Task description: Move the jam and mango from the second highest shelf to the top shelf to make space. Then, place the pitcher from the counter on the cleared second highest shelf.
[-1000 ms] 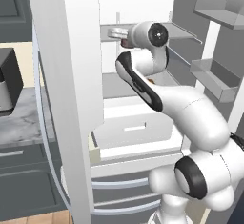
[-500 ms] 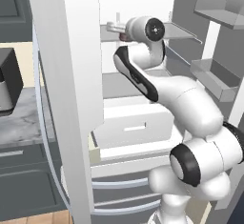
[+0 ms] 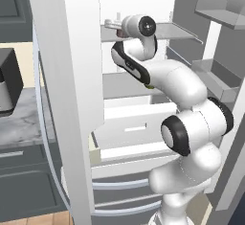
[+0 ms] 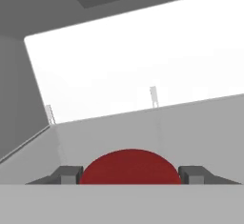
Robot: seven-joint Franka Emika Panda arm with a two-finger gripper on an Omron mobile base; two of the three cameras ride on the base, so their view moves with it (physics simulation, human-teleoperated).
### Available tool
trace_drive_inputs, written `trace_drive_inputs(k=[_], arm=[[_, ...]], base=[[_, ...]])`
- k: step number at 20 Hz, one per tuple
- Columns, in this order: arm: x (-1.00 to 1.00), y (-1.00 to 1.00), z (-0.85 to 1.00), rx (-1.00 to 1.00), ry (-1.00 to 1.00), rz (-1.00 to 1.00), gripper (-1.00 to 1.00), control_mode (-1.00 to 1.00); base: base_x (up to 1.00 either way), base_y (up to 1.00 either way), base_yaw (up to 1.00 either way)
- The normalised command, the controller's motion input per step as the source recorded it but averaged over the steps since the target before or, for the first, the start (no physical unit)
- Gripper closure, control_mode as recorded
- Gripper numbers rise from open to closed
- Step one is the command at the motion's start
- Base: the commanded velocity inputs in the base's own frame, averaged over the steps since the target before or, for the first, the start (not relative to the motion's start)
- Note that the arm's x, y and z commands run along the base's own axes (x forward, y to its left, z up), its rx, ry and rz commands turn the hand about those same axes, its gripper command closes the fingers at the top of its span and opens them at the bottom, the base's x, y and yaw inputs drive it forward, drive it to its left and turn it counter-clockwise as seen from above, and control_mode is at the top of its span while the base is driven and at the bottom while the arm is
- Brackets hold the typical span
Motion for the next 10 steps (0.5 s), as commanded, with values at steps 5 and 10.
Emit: trace_drive_inputs(k=[5,10], arm=[[0.83,0.05,-0.11,-0.04,0.0,0.0,1.0,-1.0],[0.62,0.11,-0.29,-0.05,0.0,0.0,1.0,-1.0]], base=[[0.0,0.0,0.0],[0.0,0.0,0.0]])
